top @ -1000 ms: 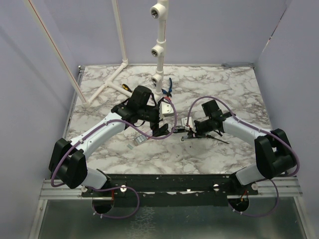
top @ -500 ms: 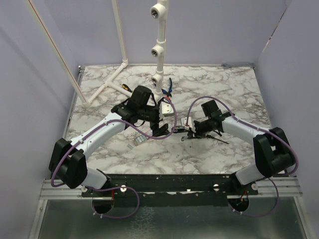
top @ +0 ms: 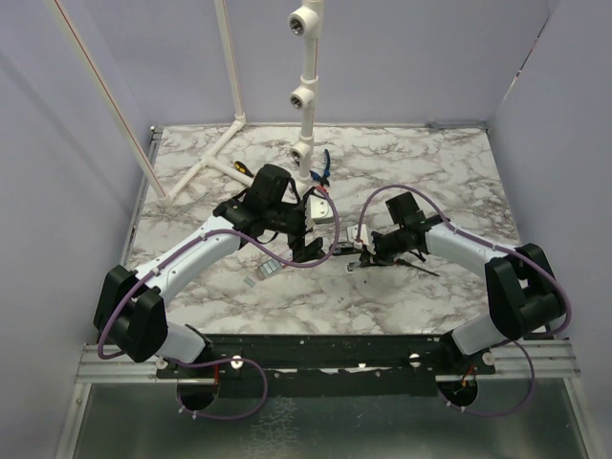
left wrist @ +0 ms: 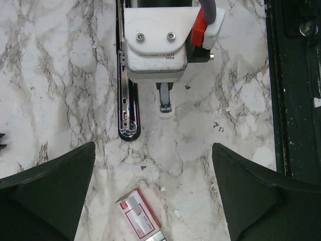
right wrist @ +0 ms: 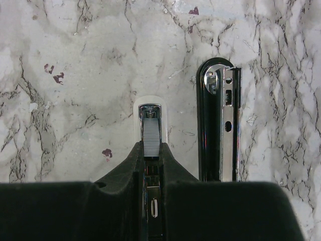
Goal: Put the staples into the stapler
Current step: Install the staple into the stapler.
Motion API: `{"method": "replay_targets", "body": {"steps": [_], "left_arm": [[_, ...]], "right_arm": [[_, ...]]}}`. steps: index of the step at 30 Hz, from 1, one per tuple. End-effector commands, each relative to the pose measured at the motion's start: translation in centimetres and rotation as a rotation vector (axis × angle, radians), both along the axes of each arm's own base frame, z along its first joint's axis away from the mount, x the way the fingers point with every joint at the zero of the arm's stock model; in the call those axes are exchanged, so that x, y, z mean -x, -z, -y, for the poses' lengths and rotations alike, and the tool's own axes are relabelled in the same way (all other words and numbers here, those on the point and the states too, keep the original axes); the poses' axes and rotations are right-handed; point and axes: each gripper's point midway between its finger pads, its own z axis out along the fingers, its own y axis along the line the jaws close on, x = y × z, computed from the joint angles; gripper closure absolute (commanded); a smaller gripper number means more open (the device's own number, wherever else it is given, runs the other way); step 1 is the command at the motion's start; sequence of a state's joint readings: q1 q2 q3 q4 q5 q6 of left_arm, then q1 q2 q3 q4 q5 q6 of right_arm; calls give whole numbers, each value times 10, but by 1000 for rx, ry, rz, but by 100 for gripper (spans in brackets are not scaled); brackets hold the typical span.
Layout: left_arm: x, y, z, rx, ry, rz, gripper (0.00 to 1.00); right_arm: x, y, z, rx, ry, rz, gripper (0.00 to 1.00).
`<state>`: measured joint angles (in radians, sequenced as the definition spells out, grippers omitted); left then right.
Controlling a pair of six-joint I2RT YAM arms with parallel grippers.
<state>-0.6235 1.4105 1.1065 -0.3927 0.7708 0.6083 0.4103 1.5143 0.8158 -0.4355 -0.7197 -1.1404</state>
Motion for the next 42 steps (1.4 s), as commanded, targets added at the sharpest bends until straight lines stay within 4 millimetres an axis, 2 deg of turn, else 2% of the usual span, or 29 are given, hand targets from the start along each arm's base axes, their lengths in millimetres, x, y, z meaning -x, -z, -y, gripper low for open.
{"method": "replay_targets", "body": {"steps": [1, 11, 31, 37, 42], "left_arm": [[3, 1, 1, 6, 26, -11, 1], [2, 4, 0, -1, 22, -7, 1], [1, 5, -1, -8, 14, 2, 1], [-2, 6, -3, -17, 1, 10, 1], [-20, 9, -8, -45, -94, 49, 1]], "right_arm": [[0, 4, 1, 3, 14, -27, 88], [0, 7, 1, 13, 25, -49, 82], [-6, 0, 3, 24, 46, -26, 70], [-12, -13, 3, 14, 70, 6, 69], [-19, -42, 4, -38, 132, 14, 66]]}}
